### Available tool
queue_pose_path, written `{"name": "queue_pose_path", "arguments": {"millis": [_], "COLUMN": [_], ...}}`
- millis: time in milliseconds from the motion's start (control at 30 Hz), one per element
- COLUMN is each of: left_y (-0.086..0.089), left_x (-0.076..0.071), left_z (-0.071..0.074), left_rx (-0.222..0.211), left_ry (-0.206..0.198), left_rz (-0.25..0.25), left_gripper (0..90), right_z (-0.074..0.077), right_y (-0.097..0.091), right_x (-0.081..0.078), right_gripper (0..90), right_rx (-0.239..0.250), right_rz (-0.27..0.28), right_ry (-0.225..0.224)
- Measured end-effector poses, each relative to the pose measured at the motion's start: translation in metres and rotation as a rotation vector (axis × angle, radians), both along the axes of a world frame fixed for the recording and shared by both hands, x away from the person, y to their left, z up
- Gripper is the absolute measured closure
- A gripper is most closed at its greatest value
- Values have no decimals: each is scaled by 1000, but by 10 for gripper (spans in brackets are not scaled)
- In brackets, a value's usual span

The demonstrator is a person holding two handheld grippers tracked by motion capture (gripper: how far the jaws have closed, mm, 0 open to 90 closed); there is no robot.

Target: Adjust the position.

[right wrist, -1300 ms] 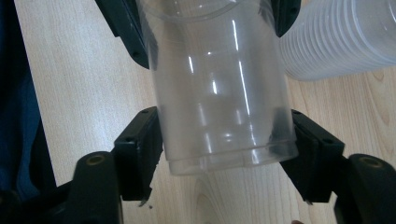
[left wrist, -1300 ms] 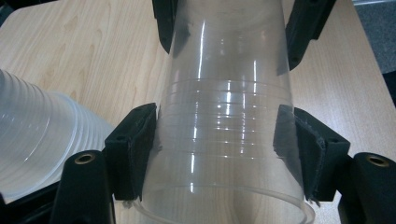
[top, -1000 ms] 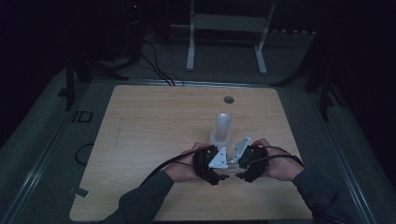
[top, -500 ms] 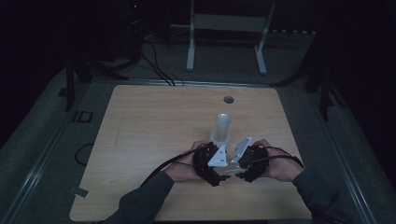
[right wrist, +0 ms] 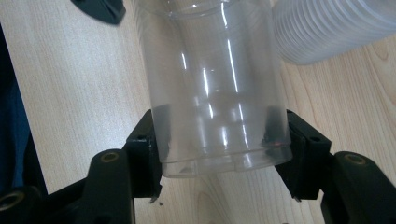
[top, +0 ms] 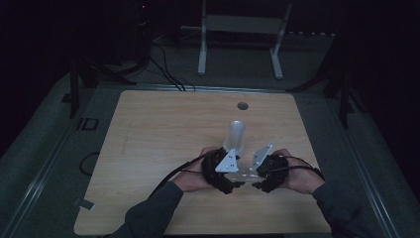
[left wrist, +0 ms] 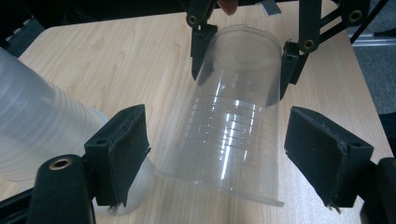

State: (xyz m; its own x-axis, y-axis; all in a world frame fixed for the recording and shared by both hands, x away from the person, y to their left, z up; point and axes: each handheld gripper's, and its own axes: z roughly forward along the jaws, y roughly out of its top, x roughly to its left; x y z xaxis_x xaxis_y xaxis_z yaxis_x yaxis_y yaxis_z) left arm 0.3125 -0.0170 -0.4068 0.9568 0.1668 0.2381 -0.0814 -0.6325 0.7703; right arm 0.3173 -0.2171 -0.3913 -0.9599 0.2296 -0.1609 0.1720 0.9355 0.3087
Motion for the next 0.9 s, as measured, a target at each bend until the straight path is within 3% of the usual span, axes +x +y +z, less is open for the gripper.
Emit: {"name": "queue_pose_path", "arguments": {"millis": [567,900], "left_y": [10,14], "left_x": [2,1], "left_z": [9,12], "left_rx": [-76,-84], "left_ry": [15,-1], "left_rz": [20,34], "left_gripper": [272,273], "right_z": [-1,-4], "right_y": [-17,-25], "right_x": [1,3], "right_gripper": [411,412], "right_rx": [52,82], "right_rz": [-65,-112], "right_ry": [-14,-26]}}
